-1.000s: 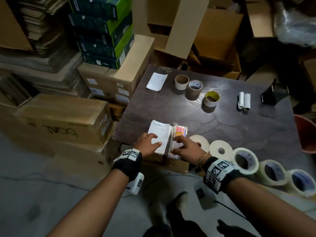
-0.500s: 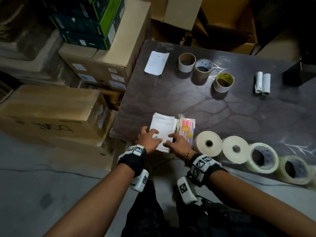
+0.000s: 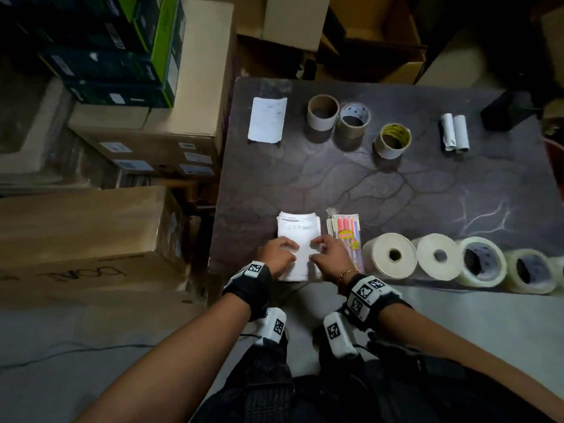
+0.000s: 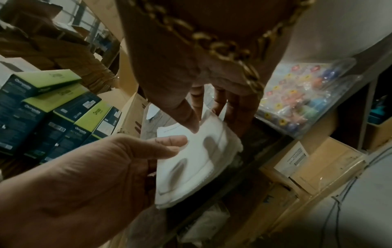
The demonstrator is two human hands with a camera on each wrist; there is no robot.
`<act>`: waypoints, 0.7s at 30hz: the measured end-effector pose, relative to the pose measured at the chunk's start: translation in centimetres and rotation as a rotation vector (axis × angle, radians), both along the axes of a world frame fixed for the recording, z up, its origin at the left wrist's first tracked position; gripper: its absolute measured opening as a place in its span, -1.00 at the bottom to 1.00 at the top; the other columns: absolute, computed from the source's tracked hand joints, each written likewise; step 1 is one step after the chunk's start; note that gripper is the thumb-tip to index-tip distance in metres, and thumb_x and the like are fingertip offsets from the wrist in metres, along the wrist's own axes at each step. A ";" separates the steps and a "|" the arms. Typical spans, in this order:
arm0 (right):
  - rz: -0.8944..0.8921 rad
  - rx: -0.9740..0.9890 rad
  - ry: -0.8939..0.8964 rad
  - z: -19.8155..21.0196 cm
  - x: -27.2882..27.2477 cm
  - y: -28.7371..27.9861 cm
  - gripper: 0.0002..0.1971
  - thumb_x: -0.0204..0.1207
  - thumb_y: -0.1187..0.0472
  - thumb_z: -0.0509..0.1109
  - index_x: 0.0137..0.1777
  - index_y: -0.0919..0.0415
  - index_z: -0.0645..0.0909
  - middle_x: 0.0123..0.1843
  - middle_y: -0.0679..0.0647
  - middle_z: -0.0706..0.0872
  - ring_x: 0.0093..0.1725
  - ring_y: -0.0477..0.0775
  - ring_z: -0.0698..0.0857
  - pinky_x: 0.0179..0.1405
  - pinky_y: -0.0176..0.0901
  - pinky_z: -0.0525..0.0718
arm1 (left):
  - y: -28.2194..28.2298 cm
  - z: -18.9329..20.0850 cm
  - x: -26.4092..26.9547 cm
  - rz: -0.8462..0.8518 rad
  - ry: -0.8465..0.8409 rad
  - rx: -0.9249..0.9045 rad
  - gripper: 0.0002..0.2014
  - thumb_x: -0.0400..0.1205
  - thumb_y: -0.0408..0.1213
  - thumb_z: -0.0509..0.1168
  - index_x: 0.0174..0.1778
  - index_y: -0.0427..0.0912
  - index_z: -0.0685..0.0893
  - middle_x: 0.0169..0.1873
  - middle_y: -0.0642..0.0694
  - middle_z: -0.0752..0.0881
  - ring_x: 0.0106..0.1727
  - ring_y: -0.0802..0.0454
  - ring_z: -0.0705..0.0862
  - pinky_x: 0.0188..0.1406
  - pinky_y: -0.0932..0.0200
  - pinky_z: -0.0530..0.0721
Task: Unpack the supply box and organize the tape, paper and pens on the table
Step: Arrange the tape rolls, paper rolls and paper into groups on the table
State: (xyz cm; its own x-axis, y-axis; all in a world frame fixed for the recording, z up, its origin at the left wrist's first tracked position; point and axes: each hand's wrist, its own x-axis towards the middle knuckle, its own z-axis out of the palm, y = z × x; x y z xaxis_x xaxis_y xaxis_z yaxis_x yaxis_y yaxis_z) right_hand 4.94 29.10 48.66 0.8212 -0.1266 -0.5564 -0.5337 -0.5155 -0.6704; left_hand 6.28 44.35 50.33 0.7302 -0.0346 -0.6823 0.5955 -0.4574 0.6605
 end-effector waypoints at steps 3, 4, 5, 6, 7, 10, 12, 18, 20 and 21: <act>-0.109 0.137 -0.097 2.1 1.4 0.2 -0.62 0.23 0.55 0.35 -0.03 0.13 0.61 -0.01 0.08 0.69 0.00 0.07 0.64 -0.22 -0.37 0.58 | -0.1 1.9 1.3 0.066 -0.073 -0.096 -0.65 0.43 -0.64 0.27 -0.09 -0.11 0.76 -0.08 -0.13 0.72 -0.09 -0.06 0.65 -0.26 0.27 0.61; -0.133 0.172 -0.133 3.1 2.0 0.1 -0.63 0.21 0.50 0.35 -0.04 0.09 0.62 -0.04 0.06 0.66 -0.05 0.09 0.64 -0.22 -0.26 0.60 | -0.1 2.8 1.9 0.091 -0.108 -0.122 -0.63 0.41 -0.66 0.26 -0.09 -0.12 0.76 -0.07 -0.13 0.72 -0.09 -0.05 0.64 -0.22 0.24 0.63; -0.154 0.199 -0.178 4.5 2.9 -0.1 -0.63 0.20 0.44 0.37 -0.04 0.05 0.62 -0.05 0.03 0.64 -0.10 0.09 0.62 -0.22 -0.21 0.60 | -0.2 3.9 2.7 0.112 -0.154 -0.151 -0.62 0.40 -0.67 0.27 -0.09 -0.12 0.75 -0.05 -0.11 0.72 -0.09 -0.04 0.65 -0.14 0.19 0.65; -0.171 0.220 -0.228 5.8 3.7 -0.3 -0.66 0.24 0.40 0.42 -0.02 0.04 0.62 -0.06 0.00 0.62 -0.13 0.06 0.62 -0.22 -0.20 0.62 | -0.4 5.0 3.5 0.129 -0.199 -0.181 -0.62 0.38 -0.68 0.28 -0.11 -0.11 0.75 -0.04 -0.10 0.73 -0.08 -0.04 0.65 -0.06 0.15 0.66; -0.181 0.242 -0.278 7.3 4.7 -0.7 -0.69 0.32 0.40 0.47 0.01 0.08 0.63 -0.07 -0.03 0.62 -0.15 0.01 0.62 -0.23 -0.26 0.64 | -0.6 6.3 4.4 0.141 -0.246 -0.213 -0.61 0.37 -0.69 0.29 -0.14 -0.08 0.74 -0.03 -0.10 0.73 -0.08 -0.04 0.65 -0.01 0.12 0.67; -0.190 0.282 -0.408 11.5 7.6 -2.2 -0.73 0.41 0.43 0.49 0.06 0.15 0.63 -0.09 -0.03 0.61 -0.17 -0.04 0.62 -0.30 -0.39 0.62 | -1.4 10.1 7.1 0.134 -0.384 -0.287 -0.54 0.37 -0.65 0.32 -0.08 0.05 0.74 0.08 -0.08 0.74 0.04 -0.05 0.70 0.12 0.01 0.72; -0.200 0.296 -0.473 13.9 9.1 -3.6 -0.70 0.40 0.48 0.44 0.02 0.10 0.64 -0.04 0.03 0.62 -0.09 0.01 0.62 -0.19 -0.25 0.63 | -2.2 12.7 8.6 0.107 -0.470 -0.348 -0.43 0.41 -0.62 0.29 0.13 0.16 0.69 0.27 -0.05 0.66 0.23 -0.04 0.67 0.23 -0.07 0.70; -0.147 0.393 -0.528 19.1 10.1 -7.9 -0.70 0.43 0.51 0.36 0.07 0.17 0.70 0.09 0.05 0.71 0.03 0.05 0.69 -0.04 -0.14 0.73 | -5.2 17.5 9.5 0.110 -0.683 -0.377 -0.48 0.49 -0.60 0.30 0.17 0.15 0.60 0.23 -0.01 0.69 0.22 0.00 0.69 0.21 -0.13 0.71; -0.096 0.365 -0.510 19.9 10.1 -9.4 -0.73 0.46 0.47 0.37 0.06 0.18 0.74 0.14 0.02 0.69 0.08 0.04 0.67 0.00 -0.10 0.74 | -6.6 18.3 9.3 0.127 -0.711 -0.383 -0.54 0.50 -0.53 0.36 0.12 0.14 0.57 0.19 -0.01 0.71 0.19 0.01 0.71 0.20 -0.14 0.72; -0.099 0.359 -0.491 20.2 10.1 -10.1 -0.71 0.47 0.47 0.35 0.07 0.17 0.75 0.16 0.00 0.67 0.09 0.02 0.65 -0.01 -0.08 0.73 | -7.3 18.6 9.2 0.146 -0.713 -0.389 -0.56 0.51 -0.53 0.35 0.09 0.14 0.56 0.19 -0.03 0.72 0.18 0.01 0.71 0.21 -0.14 0.71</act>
State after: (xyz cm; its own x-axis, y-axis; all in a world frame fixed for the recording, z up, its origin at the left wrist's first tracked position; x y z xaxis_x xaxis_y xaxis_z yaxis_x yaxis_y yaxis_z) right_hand 15.00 19.01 68.88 0.9864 -0.0900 -0.1377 -0.1519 -0.1761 -0.9726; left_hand 15.51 37.05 68.90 0.9990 -0.0442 -0.0119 0.0089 -0.0681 0.9976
